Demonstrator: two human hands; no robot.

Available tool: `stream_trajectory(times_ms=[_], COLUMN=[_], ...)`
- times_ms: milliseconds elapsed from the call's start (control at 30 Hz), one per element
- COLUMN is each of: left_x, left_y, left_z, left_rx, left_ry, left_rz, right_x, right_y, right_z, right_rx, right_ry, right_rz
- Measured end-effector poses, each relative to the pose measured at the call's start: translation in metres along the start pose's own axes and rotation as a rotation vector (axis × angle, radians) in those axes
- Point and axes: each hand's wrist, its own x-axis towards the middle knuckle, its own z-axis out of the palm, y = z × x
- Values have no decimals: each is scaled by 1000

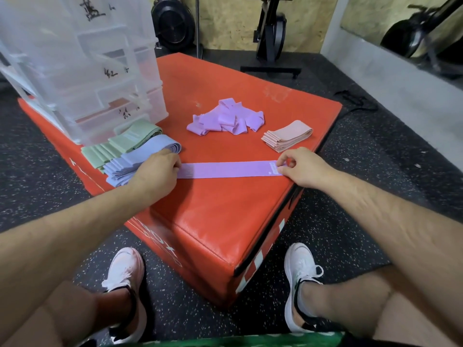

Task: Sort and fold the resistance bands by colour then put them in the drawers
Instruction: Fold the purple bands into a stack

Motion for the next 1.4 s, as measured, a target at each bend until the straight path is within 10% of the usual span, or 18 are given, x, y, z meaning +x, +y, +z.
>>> stream_trajectory(times_ms=[467, 833, 1400], left_x=[73, 143, 136], left_y=[46, 52, 52], left_z=[-2, 13, -43], left_rx=[-49, 14, -476], left_ry=[28, -124, 181], left_rz=[98, -2, -3], right_x=[59, 146, 113], right_y=[-107, -108, -123], right_z=[20, 33, -62], right_rx=[-40, -167, 355], right_ry=[42, -91, 349], right_rz=[-256, -102, -351])
